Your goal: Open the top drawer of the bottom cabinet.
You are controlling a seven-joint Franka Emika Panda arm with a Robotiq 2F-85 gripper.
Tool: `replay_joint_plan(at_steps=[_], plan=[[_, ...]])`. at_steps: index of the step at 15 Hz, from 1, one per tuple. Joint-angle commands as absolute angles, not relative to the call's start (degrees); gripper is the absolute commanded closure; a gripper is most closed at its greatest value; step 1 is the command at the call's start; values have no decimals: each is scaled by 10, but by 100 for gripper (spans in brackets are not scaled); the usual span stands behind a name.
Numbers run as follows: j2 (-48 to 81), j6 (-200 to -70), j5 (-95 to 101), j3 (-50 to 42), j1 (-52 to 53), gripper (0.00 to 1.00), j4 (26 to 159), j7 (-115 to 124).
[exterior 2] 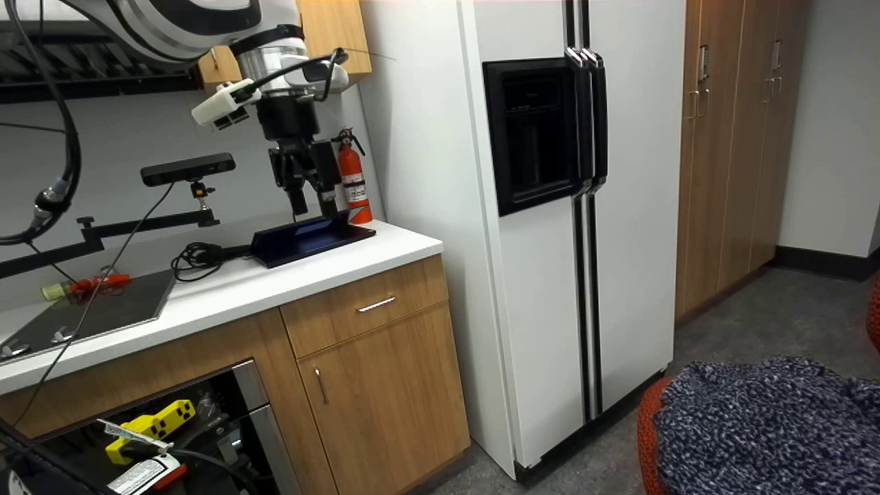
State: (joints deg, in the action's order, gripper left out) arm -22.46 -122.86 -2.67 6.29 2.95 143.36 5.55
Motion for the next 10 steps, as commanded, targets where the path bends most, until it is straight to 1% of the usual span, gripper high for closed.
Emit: replay_joint_plan(at_steps=[1, 5, 6, 7, 9, 10], plan=[[-224, -1232, -24, 57, 35, 0, 1433, 45], [-223, -1245, -29, 54, 38, 0, 1436, 30], [-126, -1239, -18, 63, 35, 0, 1325, 41], [-118, -1248, -18, 66, 36, 0, 1316, 44], [-73, -1245, -22, 68, 38, 0, 1252, 47], [-145, -1249, -24, 63, 37, 0, 1332, 47]])
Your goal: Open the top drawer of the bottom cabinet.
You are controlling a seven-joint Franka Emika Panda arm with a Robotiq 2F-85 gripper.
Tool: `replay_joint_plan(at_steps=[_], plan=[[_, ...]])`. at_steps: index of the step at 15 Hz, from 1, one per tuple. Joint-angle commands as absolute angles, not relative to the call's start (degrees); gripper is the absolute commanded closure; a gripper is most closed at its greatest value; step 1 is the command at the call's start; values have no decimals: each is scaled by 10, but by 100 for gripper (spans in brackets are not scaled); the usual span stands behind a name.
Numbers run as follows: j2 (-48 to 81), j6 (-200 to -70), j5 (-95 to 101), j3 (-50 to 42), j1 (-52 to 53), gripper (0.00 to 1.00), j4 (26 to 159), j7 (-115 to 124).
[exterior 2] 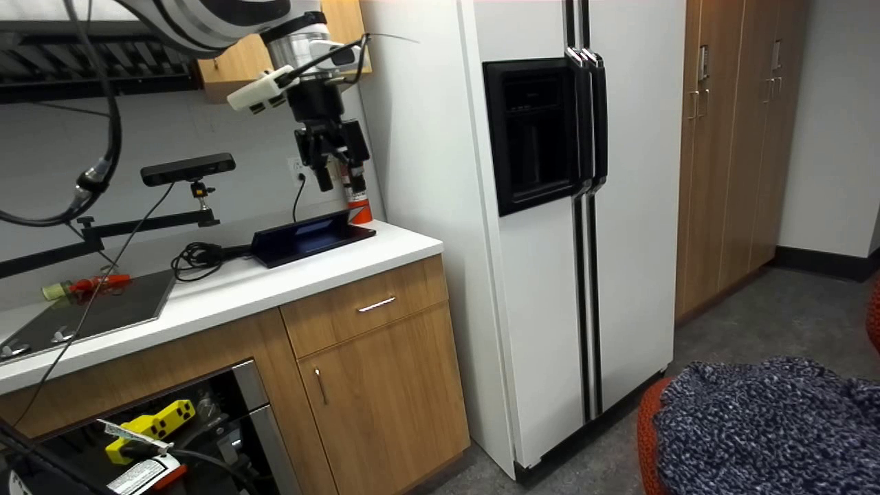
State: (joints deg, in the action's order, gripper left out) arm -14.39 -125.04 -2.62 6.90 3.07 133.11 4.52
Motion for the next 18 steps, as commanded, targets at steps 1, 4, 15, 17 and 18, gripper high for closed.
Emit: replay_joint_plan(at_steps=[1, 4, 15, 17, 18], plan=[[-119, -1249, -25, 64, 37, 0, 1302, 47], [-75, -1249, -25, 64, 38, 0, 1263, 46], [16, -1322, -60, 68, 52, 0, 1248, 15], [50, -1341, -71, 71, 56, 0, 1241, 7], [65, -1348, -83, 72, 58, 0, 1235, 3]])
